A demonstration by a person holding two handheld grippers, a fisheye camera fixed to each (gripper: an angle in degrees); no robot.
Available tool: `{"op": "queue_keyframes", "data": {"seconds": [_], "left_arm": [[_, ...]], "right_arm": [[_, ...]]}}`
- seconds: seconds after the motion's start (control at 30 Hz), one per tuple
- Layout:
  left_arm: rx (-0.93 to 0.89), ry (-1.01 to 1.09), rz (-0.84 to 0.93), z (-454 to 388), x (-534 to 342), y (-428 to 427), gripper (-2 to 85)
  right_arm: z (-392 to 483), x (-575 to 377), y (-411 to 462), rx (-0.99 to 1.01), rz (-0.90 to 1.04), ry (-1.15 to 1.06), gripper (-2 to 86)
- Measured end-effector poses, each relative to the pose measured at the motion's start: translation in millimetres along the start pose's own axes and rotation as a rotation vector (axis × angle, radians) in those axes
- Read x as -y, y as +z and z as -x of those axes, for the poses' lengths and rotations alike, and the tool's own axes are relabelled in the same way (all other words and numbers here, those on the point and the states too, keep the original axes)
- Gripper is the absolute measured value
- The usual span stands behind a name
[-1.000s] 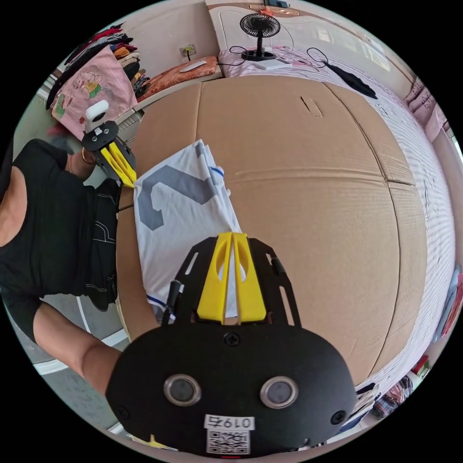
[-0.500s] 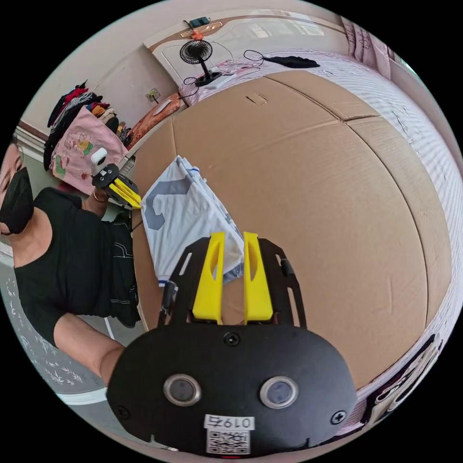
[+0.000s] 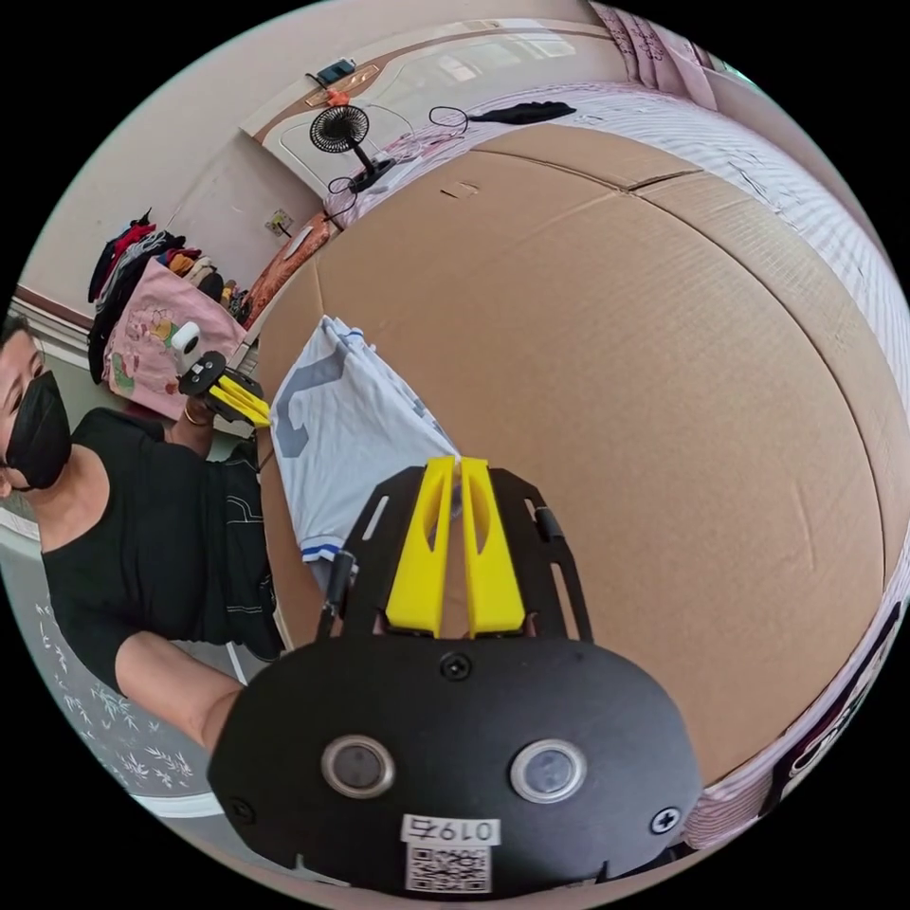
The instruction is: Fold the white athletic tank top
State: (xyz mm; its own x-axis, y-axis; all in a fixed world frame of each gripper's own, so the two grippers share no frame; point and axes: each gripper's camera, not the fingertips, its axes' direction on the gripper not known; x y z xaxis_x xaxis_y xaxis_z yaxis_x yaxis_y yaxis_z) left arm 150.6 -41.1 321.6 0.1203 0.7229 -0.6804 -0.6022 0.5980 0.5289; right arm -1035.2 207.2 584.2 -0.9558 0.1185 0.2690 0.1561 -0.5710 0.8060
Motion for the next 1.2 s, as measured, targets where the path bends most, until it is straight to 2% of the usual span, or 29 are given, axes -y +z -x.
{"op": "queue_keyframes", "data": {"seconds": [0.23, 0.33, 0.5, 0.6, 0.77, 0.83, 0.97, 1.07, 1.2], "left_arm": [[-0.002, 0.012, 0.029, -34, -7, 7, 0.9], [0.051, 0.008, 0.058, -47, -17, 5, 0.9], [0.071, 0.05, -0.011, -87, -16, -5, 0.9], [0.281, 0.111, -0.021, -130, 7, 3, 0.9], [0.908, 0.168, 0.036, -204, 62, 54, 0.9], [1.024, 0.174, 0.002, -223, 74, 66, 0.9], [0.834, 0.137, 0.009, -237, 96, 80, 0.8], [0.852, 0.079, 0.016, -240, 100, 91, 0.8], [0.82, 0.041, 0.005, -244, 103, 100, 0.9]], "right_arm": [[-3, -50, 24, 0.041, -0.015, 0.003, 2.4], [-1, -74, 32, 0.051, -0.039, 0.009, 4.5], [17, -120, 37, 0.004, -0.136, 0.015, 5.3], [35, -151, 41, -0.119, -0.214, 0.078, 4.4], [132, -195, 77, -0.357, -0.404, -0.001, 0.1], [165, -205, 101, -0.421, -0.411, 0.007, -0.3], [216, -230, 159, -0.581, -0.336, 0.063, -0.4], [230, -261, 178, -0.697, -0.369, 0.184, 0.1], [227, -299, 188, -0.618, -0.4, 0.267, 3.1]]}}
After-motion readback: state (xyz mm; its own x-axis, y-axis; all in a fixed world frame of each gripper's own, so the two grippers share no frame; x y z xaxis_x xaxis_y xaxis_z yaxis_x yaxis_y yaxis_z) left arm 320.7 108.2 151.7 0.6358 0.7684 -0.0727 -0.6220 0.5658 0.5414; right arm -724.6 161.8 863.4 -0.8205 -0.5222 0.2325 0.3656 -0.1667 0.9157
